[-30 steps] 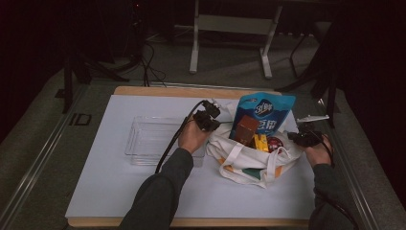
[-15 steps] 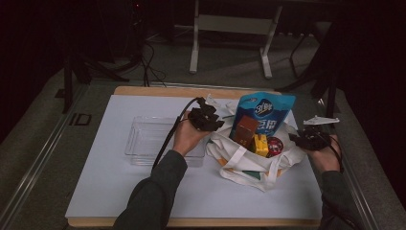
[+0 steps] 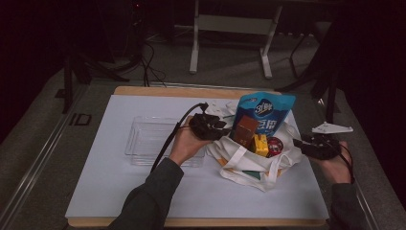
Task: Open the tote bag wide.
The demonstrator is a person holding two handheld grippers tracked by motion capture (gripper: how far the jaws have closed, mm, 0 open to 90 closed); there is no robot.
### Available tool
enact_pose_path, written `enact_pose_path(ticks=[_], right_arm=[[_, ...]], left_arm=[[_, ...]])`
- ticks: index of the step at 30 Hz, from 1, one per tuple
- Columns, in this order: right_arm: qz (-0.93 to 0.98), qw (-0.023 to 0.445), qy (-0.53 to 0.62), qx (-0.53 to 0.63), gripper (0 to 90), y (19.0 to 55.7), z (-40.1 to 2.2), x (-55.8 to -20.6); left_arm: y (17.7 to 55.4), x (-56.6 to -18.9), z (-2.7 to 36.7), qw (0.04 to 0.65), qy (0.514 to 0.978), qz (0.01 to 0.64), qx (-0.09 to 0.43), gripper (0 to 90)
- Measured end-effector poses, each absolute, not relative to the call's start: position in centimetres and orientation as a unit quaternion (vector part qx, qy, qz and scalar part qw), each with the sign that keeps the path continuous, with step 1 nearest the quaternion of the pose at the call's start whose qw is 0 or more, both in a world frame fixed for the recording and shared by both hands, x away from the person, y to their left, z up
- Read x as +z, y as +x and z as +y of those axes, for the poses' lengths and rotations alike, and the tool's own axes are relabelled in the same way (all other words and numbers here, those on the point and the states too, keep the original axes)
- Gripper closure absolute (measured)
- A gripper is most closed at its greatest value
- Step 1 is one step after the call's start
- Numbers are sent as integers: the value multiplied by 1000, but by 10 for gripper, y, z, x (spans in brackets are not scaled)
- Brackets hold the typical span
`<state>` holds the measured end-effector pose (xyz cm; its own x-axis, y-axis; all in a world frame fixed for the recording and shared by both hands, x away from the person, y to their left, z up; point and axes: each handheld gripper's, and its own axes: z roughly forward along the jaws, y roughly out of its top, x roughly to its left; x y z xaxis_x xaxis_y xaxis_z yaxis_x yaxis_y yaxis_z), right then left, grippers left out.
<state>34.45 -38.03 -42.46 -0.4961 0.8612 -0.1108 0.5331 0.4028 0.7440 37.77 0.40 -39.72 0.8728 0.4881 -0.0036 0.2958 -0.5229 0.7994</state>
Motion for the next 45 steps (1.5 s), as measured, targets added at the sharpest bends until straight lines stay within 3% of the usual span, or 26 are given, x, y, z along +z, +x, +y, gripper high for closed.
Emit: enact_pose_path(ticks=[14, 24, 33, 45], right_arm=[[813, 228, 393, 364, 595, 294, -375, -429], [824, 201, 378, 371, 604, 285, -367, -444], [837, 185, 378, 350, 830, 291, -358, -464], [839, 162, 399, 332, 841, 300, -348, -493]], left_arm=[[365, -420, -15, 399, 892, 192, 89, 706], [356, -432, -25, 370, 908, 173, 96, 742], [348, -453, -35, 341, 916, 186, 96, 796], [341, -487, -48, 309, 923, 203, 109, 815]])
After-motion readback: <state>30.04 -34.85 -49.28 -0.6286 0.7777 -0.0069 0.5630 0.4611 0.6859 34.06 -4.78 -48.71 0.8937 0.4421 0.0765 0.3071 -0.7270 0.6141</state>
